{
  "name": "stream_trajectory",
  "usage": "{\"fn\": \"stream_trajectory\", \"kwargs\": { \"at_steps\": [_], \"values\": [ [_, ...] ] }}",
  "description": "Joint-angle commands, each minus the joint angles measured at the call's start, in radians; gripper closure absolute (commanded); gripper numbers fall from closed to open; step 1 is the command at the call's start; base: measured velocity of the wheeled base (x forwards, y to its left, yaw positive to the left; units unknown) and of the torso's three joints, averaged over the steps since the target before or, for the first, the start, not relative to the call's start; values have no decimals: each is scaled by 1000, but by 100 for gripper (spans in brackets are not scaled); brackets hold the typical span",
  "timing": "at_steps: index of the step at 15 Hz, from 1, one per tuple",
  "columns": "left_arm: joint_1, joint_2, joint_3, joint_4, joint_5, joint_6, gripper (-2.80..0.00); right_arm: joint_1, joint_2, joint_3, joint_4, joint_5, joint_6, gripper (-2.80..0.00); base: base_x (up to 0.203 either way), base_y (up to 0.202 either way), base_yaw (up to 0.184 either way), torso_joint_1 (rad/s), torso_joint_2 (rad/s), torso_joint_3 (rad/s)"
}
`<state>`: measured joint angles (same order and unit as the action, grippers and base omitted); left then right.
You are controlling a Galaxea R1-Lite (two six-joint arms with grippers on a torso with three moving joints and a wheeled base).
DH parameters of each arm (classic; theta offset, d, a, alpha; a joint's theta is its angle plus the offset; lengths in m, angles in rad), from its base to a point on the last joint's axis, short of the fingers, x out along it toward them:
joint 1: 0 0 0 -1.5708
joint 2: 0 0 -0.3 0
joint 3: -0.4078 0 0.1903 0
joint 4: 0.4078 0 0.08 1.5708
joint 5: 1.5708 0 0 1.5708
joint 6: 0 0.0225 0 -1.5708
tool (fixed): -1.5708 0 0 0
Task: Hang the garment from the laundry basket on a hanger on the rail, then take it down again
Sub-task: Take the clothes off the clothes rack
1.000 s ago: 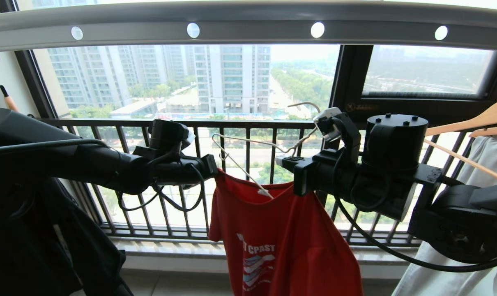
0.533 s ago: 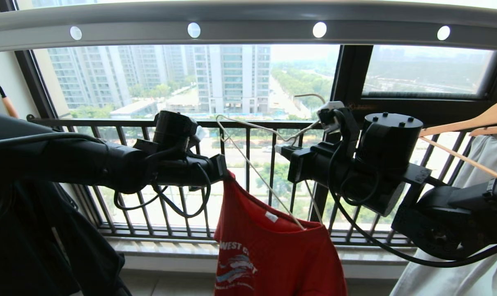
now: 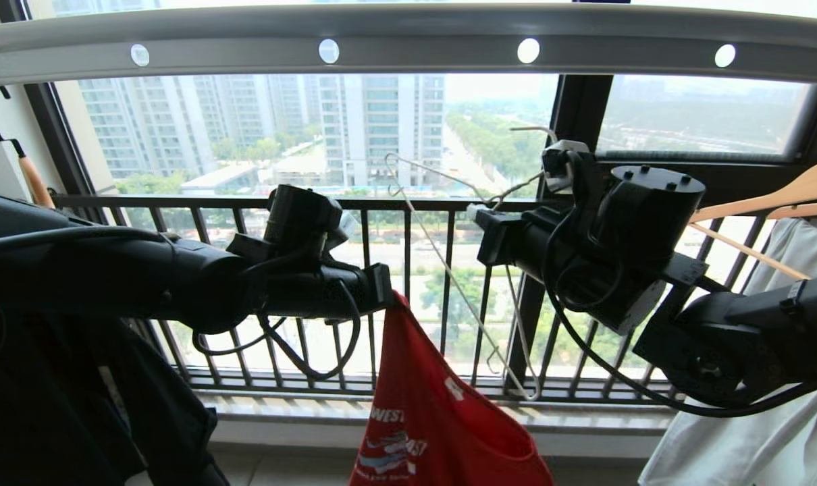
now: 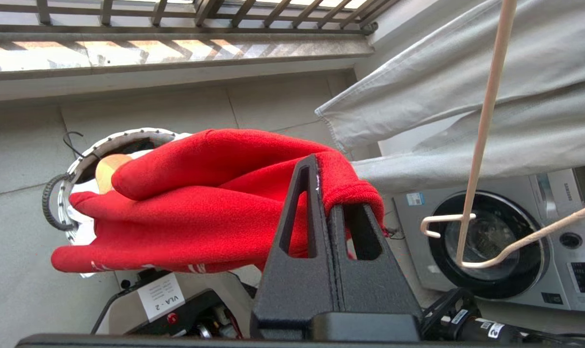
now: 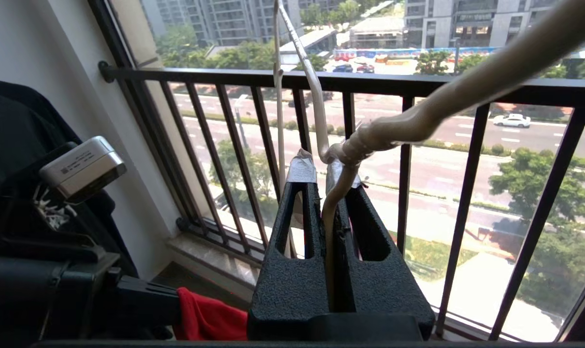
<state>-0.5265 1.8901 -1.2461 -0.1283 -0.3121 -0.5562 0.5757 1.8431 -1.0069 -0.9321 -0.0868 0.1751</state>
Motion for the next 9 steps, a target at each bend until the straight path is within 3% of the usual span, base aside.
{"fn": "stream_trajectory", "kwargs": {
  "at_steps": [1,6,9],
  "values": [
    [-67,-32,32,-1,-1,-3,0,1,30,-13,-37,-22,-1,0,0,0,0,0,0,0],
    [-86,-64,47,-2,-1,-2,0,-3,28,-9,-33,-27,-8,0,0,0,0,0,0,0],
    [-87,-54,47,-2,5,-1,0,-29,12,22,9,-25,-84,0,0,0,0,0,0,0]
  ]
}}
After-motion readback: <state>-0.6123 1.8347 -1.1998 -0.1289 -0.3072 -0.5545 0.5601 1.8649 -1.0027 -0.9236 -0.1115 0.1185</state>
